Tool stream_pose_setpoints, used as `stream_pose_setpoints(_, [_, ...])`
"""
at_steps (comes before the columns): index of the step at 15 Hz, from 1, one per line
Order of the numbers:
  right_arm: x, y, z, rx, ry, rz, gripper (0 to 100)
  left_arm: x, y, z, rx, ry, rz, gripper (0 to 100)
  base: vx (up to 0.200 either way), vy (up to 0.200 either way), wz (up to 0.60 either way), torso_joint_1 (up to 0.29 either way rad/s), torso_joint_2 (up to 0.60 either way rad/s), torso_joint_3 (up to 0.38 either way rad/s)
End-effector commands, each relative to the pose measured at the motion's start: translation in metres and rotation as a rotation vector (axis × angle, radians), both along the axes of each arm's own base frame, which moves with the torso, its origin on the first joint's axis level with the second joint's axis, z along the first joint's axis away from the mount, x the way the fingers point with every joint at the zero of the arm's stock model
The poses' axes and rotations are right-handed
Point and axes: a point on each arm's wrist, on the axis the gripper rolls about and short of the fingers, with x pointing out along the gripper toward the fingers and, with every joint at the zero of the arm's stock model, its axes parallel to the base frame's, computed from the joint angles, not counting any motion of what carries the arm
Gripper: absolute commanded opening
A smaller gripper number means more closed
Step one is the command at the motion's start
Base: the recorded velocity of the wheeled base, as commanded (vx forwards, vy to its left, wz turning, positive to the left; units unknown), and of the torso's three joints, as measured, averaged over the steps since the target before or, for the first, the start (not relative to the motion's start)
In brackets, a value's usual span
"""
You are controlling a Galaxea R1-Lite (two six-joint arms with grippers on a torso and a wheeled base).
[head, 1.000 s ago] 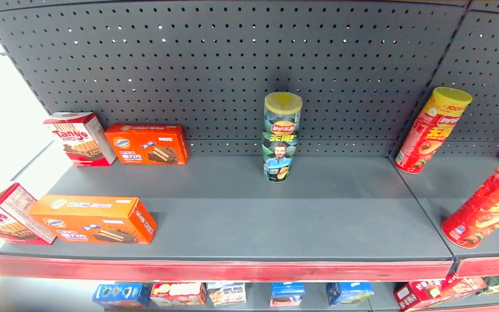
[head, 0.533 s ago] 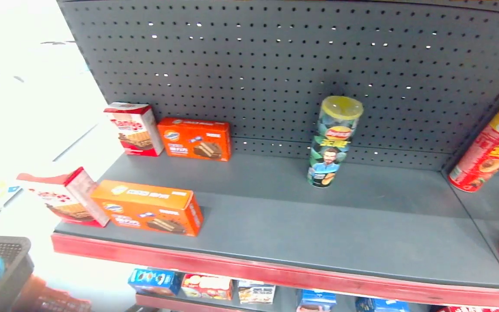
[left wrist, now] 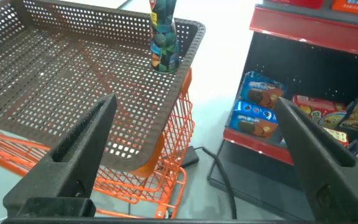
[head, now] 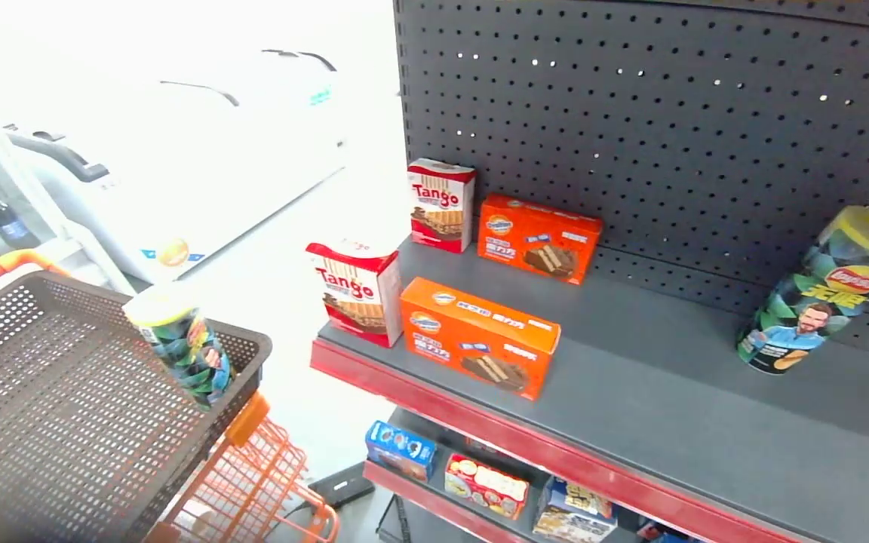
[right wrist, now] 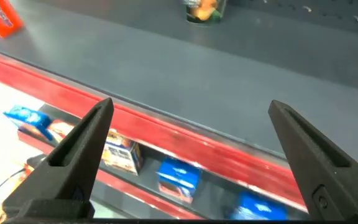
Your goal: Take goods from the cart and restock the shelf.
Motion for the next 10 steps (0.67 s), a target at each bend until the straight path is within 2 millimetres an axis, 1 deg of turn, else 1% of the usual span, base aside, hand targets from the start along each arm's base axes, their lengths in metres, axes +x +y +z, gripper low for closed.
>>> stream_pose_setpoints(1, [0.000, 0.000, 0.000, 0.000, 0.002, 0.000, 100, 0.000, 0.000, 0.000, -0.002, 0.001, 0.001, 100, 0.000, 0.000, 0.00, 0.000, 0.00, 0.000])
stream_pose_setpoints(8, [0.000, 0.000, 0.000, 0.000, 0.002, 0.000, 100, 0.000, 0.000, 0.002, 0.009, -0.011, 0.004, 100, 0.000, 0.000, 0.00, 0.000, 0.00, 0.000])
stream_pose_setpoints(9, [0.000, 0.000, 0.000, 0.000, 0.000, 0.000, 100, -0.005, 0.000, 0.016, 0.055, -0.054, 0.002, 100, 0.000, 0.000, 0.00, 0.000, 0.00, 0.000])
stream_pose_setpoints(10, [0.000, 0.000, 0.000, 0.000, 0.002, 0.000, 100, -0.006, 0.000, 0.031, 0.092, -0.035, 0.004, 100, 0.000, 0.000, 0.00, 0.000, 0.00, 0.000])
